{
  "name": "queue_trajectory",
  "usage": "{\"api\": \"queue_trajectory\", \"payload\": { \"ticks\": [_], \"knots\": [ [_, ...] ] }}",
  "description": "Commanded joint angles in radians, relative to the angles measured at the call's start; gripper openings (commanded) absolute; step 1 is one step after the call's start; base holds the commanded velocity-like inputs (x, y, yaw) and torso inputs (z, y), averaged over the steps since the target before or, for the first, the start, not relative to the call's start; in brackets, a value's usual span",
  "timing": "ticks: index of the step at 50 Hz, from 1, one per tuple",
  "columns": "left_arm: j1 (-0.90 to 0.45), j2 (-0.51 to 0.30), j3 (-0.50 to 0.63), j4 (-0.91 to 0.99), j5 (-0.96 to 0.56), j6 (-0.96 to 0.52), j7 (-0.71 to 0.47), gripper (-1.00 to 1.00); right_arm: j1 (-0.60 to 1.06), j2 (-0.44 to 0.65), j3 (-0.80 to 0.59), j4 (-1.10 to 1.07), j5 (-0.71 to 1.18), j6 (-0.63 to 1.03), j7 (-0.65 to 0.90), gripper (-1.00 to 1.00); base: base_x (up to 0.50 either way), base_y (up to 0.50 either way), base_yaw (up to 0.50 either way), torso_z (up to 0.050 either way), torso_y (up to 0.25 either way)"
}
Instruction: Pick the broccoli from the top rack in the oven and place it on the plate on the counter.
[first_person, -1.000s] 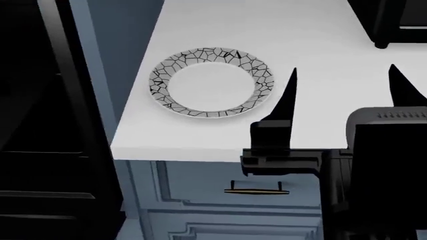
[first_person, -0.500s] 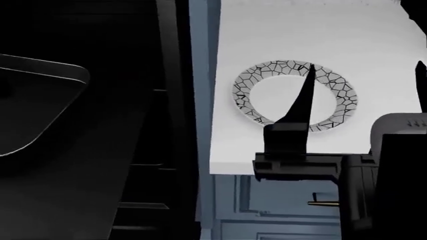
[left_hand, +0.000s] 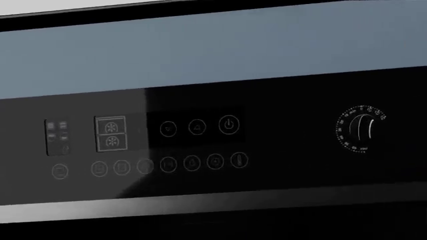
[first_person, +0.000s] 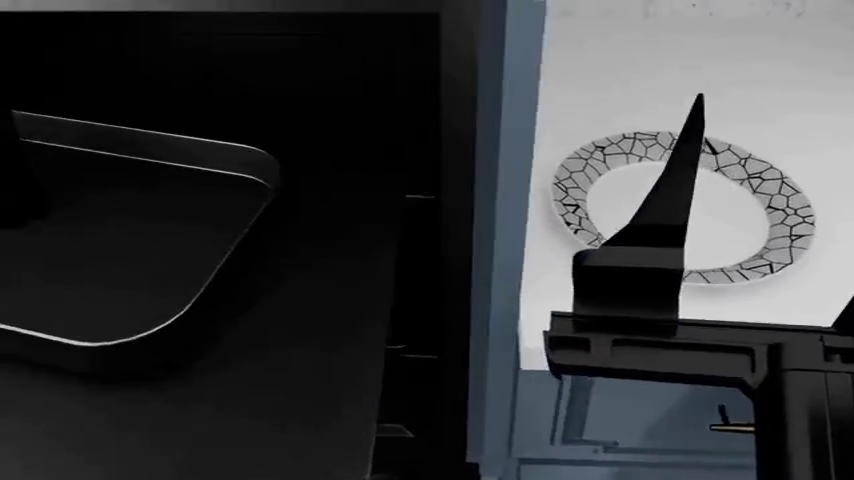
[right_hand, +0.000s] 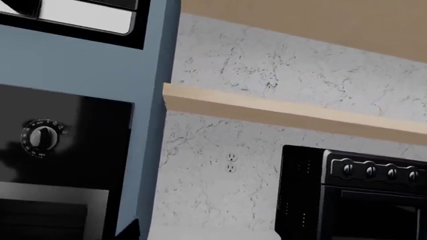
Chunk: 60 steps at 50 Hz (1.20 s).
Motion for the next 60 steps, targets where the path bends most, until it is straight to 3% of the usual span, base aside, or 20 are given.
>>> {"api": "queue_trajectory", "payload": {
  "ticks": [1, 11, 21, 28, 39, 49, 60],
  "knots": [
    [0.016, -0.015, -0.001, 0.012, -0.006, 0.012, -0.005, 1.0, -0.003, 0.024, -0.019, 0.003, 0.032, -0.018, 0.046, 1.0, 0.02, 0.5, 0.0, 0.043, 0.148],
    [0.004, -0.033, 0.001, 0.02, -0.011, 0.011, -0.011, 1.0, 0.037, 0.021, -0.084, 0.016, 0.037, -0.029, 0.076, 1.0, 0.0, 0.5, 0.0, 0.042, 0.0],
    [0.016, -0.033, 0.017, 0.024, -0.002, 0.029, -0.012, 1.0, 0.008, 0.027, -0.062, 0.002, 0.02, -0.044, 0.054, 1.0, 0.0, 0.5, 0.0, 0.05, 0.0],
    [-0.004, -0.002, 0.008, -0.007, -0.015, -0.01, -0.072, 1.0, 0.0, 0.023, -0.062, 0.0, 0.009, -0.057, 0.051, 1.0, 0.0, 0.01, 0.0, 0.005, 0.0],
    [-0.084, 0.018, 0.041, -0.092, -0.02, -0.034, -0.073, 1.0, 0.011, 0.038, -0.063, 0.042, -0.009, -0.046, 0.002, 1.0, 0.26, -0.09, 0.0, 0.0, 0.0],
    [-0.123, 0.036, 0.138, -0.21, 0.059, 0.031, -0.032, 1.0, -0.033, 0.04, -0.03, 0.069, -0.053, -0.045, -0.055, 1.0, 0.21, -0.01, 0.0, 0.0, 0.0],
    [-0.094, 0.032, 0.152, -0.206, 0.069, 0.062, -0.022, 1.0, -0.077, 0.019, -0.013, 0.048, -0.111, -0.042, -0.087, 1.0, 0.41, 0.0, 0.0, 0.0, 0.0]
  ]
}}
